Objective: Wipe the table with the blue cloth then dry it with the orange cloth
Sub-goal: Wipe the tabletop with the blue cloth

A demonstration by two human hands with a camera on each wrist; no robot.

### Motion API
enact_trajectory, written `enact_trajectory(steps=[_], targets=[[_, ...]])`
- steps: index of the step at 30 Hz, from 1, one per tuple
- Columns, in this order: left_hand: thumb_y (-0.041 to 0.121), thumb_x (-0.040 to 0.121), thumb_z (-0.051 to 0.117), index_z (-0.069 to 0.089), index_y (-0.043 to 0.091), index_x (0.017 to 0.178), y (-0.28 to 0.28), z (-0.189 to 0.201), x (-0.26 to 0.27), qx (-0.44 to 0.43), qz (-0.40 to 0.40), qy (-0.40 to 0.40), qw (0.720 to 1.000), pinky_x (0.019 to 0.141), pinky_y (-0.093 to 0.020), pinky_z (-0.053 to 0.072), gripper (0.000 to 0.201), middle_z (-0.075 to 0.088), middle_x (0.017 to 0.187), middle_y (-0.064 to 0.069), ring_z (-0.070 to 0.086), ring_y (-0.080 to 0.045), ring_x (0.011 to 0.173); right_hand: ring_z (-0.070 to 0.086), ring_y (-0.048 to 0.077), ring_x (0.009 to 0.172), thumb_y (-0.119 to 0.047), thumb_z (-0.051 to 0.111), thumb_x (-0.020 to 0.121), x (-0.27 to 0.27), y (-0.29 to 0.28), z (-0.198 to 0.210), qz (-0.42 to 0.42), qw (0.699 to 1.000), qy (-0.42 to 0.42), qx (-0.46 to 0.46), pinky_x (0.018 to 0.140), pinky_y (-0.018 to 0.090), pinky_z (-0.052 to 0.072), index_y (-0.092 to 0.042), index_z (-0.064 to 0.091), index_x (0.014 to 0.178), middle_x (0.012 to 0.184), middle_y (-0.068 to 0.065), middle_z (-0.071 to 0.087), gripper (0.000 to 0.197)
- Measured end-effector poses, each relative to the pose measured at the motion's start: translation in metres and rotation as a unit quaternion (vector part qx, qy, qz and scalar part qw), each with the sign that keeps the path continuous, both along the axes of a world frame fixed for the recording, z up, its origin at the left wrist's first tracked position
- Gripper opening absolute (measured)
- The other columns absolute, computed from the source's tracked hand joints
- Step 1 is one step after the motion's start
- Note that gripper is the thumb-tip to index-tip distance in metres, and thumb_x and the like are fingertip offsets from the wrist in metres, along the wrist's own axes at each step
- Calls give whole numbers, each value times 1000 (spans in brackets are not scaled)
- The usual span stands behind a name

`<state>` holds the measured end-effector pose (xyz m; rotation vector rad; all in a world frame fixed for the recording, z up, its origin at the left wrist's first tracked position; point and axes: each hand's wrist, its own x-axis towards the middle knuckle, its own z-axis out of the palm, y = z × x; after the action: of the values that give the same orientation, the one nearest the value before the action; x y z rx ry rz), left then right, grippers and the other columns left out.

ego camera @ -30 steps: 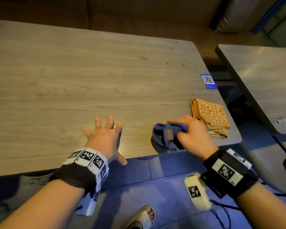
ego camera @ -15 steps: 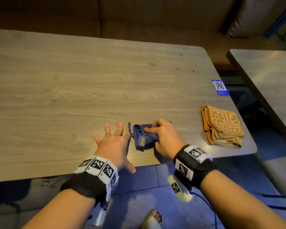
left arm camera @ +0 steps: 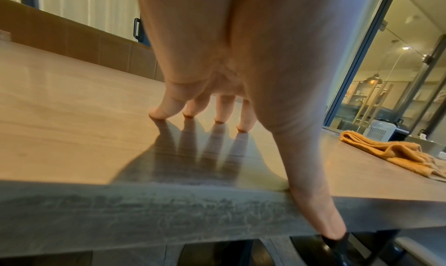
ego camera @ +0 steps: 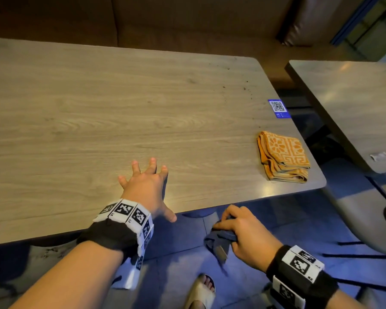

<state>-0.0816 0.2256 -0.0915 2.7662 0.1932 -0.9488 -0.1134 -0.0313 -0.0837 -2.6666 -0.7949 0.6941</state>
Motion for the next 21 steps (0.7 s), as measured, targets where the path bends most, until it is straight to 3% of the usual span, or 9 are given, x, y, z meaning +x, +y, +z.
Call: enact_trajectory(steps=[2, 5, 7, 9, 11, 15, 19, 21], targets=[[66, 53, 87, 3, 29, 160, 0, -1, 0, -1, 0, -2, 1000, 114, -72, 13, 142, -13, 167, 0, -9, -45, 150, 49, 17, 96, -3, 52, 80, 9, 0, 15, -75, 993, -25, 82, 85, 24, 41, -23, 69, 115, 102, -1, 53, 44], [67, 52, 87, 4, 29, 160, 0, -1, 0, -2, -3, -9, 1000, 115, -72, 13, 142, -11, 167, 0, -8, -45, 150, 53, 28, 92, -3, 52, 72, 66, 21, 32, -136, 968, -163, 134, 80, 31, 42, -16, 69, 113, 99, 10, 55, 47], [67, 52, 87, 5, 28, 160, 0, -1, -1, 0, -3, -15, 1000, 115, -72, 14, 141, -9, 168, 0, -8, -45, 151, 52, 37, 98, -4, 53, 76, 123, 42, 30, -144, 964, -210, 77, 82, 40, 46, -16, 66, 118, 107, 14, 53, 46], [67, 52, 87, 6, 28, 160, 0, -2, -3, -1, -3, -20, 1000, 114, -71, 15, 140, -8, 168, 0, -7, -45, 151, 54, 38, 102, -4, 56, 84, 170, 59, 23, -159, 976, -149, -30, 83, 42, 48, -19, 63, 121, 115, 15, 56, 41], [68, 51, 87, 8, 28, 160, 0, -2, -3, 0, -3, -21, 1000, 113, -72, 16, 140, -6, 168, 1, -6, -44, 151, 58, 36, 100, -7, 60, 86, 182, 66, 7, -151, 980, -75, -110, 82, 40, 51, -19, 65, 118, 115, 14, 60, 34], [69, 51, 86, 9, 29, 159, 0, 0, -2, 3, -3, -23, 1000, 113, -72, 17, 138, -6, 168, 1, -6, -44, 151, 48, 34, 105, -2, 58, 79, 104, 33, -13, -129, 988, -84, -7, 89, 43, 46, -20, 66, 119, 114, 10, 51, 44], [70, 51, 86, 8, 31, 159, 0, 0, -2, 4, 0, -15, 1000, 115, -71, 16, 139, -8, 168, 3, -6, -42, 151, 44, 29, 99, 1, 56, 77, 26, -8, -11, -119, 990, -62, 41, 79, 46, 48, -19, 68, 115, 108, 3, 50, 45], [72, 50, 85, 6, 32, 159, 0, -1, -1, 9, -1, -14, 1000, 115, -70, 18, 140, -8, 167, 3, -5, -42, 152, 46, 24, 100, 2, 55, 78, 11, -20, -12, -107, 991, -49, 56, 80, 40, 48, -22, 69, 112, 106, -2, 50, 44]])
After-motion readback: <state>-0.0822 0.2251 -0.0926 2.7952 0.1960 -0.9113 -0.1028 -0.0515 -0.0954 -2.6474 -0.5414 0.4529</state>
